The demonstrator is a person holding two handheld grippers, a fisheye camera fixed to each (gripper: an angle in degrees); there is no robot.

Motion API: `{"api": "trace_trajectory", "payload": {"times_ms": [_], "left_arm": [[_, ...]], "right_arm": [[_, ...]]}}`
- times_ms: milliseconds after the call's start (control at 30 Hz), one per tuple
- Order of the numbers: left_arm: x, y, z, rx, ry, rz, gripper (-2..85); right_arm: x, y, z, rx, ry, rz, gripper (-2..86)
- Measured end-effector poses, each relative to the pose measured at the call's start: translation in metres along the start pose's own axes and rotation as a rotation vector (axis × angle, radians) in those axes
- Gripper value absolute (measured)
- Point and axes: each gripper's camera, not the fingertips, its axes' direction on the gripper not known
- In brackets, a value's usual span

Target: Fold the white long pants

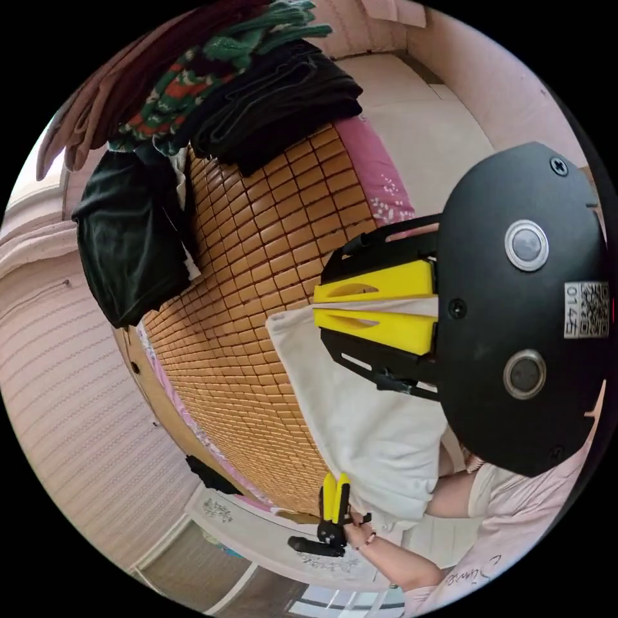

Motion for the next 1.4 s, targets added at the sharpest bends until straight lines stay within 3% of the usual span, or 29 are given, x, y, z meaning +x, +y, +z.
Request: {"api": "trace_trajectory", "payload": {"times_ms": [100, 200, 400, 567, 733, 900, 1033, 1167, 1400], "left_arm": [[-0.003, 0.053, -0.038, 0.111, -0.007, -0.032, 9.8], [-0.002, 0.117, -0.069, 0.19, -0.044, -0.1, 8.8], [-0.003, 0.28, -0.119, 0.298, -0.118, -0.399, 7.9], [-0.002, 0.442, -0.15, 0.294, -0.238, -0.699, 7.6], [-0.011, 0.533, -0.162, 0.283, -0.343, -0.882, 6.6], [-0.027, 0.601, -0.178, 0.375, -0.4, -1.007, 6.8], [-0.05, 0.646, -0.18, 0.448, -0.413, -1.011, 10.7], [-0.084, 0.683, -0.168, 0.446, -0.287, -1.021, 15.8], [-0.088, 0.723, -0.159, 0.365, -0.221, -0.926, 9.7]], "right_arm": [[-0.047, 0.041, 0.032, -0.127, 0.081, -0.18, -0.1], [-0.065, 0.053, 0.091, -0.24, 0.136, -0.172, -0.2], [-0.103, 0.035, 0.123, -0.383, 0.201, -0.361, -0.3], [-0.174, 0.001, 0.107, -0.272, 0.265, -0.491, -0.4], [-0.321, -0.021, 0.125, -0.13, -0.022, -0.779, -0.7], [-0.48, -0.012, 0.186, -0.168, -0.38, -1.064, 1.2], [-0.563, 0.0, 0.224, -0.167, -0.445, -1.174, 5.5], [-0.646, 0.005, 0.255, -0.125, -0.526, -1.317, 11.3], [-0.74, 0.029, 0.311, -0.184, -0.572, -1.465, 13.1]]}}
